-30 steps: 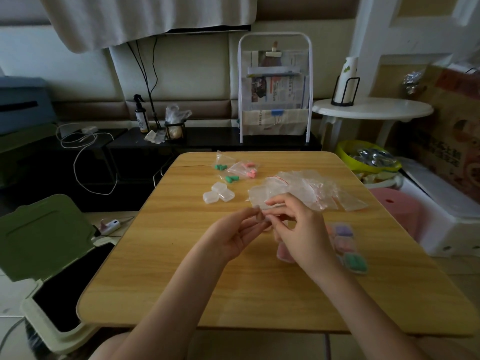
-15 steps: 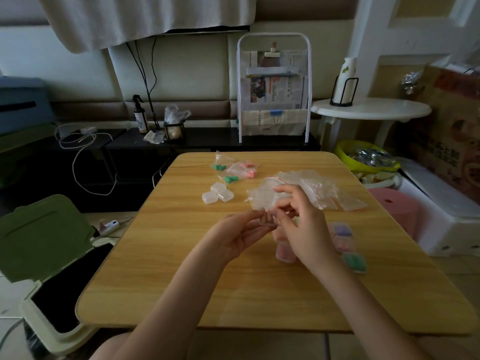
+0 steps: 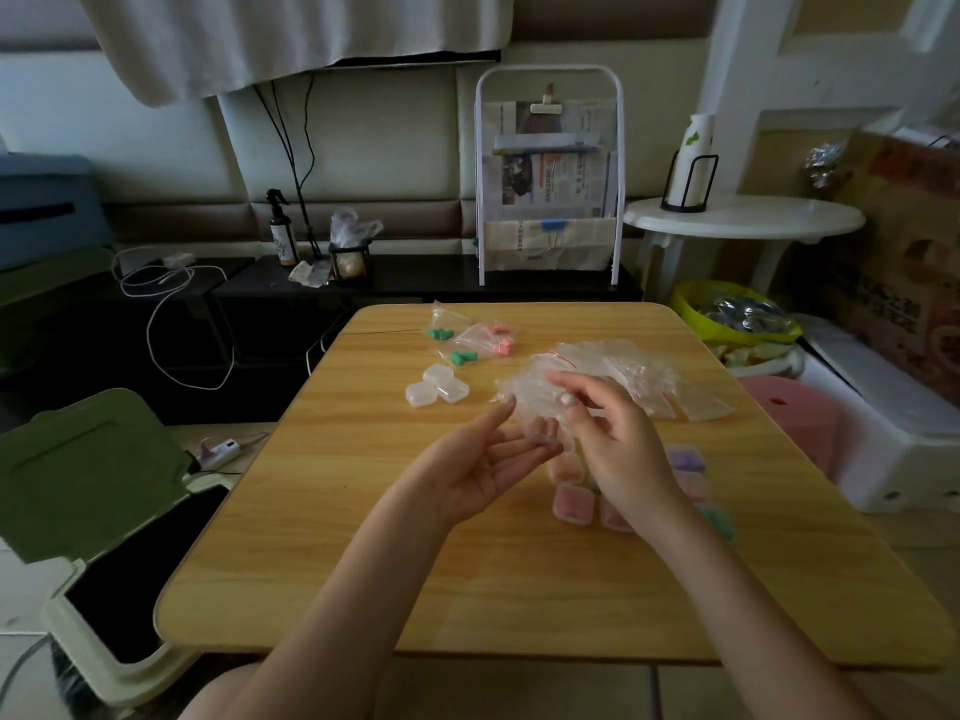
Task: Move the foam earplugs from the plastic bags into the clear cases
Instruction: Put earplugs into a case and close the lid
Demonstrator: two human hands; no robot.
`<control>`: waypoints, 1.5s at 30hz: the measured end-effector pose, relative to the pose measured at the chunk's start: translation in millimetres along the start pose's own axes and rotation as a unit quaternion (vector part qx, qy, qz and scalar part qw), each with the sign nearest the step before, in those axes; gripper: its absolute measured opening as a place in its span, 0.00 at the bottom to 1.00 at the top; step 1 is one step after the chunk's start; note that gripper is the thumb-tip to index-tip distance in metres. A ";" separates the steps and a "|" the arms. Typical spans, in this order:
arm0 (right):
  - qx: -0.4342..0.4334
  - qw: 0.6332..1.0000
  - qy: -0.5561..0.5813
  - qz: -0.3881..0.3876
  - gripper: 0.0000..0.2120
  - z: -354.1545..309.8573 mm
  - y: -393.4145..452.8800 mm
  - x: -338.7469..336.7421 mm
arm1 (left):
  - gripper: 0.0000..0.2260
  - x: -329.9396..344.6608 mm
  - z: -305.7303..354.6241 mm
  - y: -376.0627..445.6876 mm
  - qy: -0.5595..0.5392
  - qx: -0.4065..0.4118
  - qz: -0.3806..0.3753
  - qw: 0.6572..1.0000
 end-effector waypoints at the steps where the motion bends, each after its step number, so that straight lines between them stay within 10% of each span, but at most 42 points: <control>1: -0.002 1.000 0.004 -0.008 0.12 -0.1 -0.3 0.7 | 0.19 -0.4 1.5 0.1 0.001 0.005 -0.001 1.000; 14: 0.002 1.000 -0.003 0.021 0.13 8.6 2.9 -5.9 | 0.06 -29.1 18.7 7.1 0.114 0.133 0.122 0.977; 23: 0.054 0.988 -0.068 -0.130 0.16 9.1 -14.0 19.7 | 0.04 -17.8 9.0 1.9 0.205 0.111 0.065 0.970; 38: -0.052 0.928 -0.323 -0.180 0.10 9.4 -17.4 34.6 | 0.08 -36.3 27.2 3.4 0.527 0.233 0.187 0.795; 45: -0.078 0.926 -0.323 -0.179 0.06 11.6 -13.6 33.8 | 0.08 -33.6 23.6 7.2 0.534 0.231 0.172 0.795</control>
Point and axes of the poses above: each hand's wrist, its own y-axis towards the middle knuckle, its own x-axis out of the palm, z = x × y, the point moved 7 cm from there along y, towards the middle knuckle, and after that the axes turned 8 degrees about z, right-handed, at the moved point
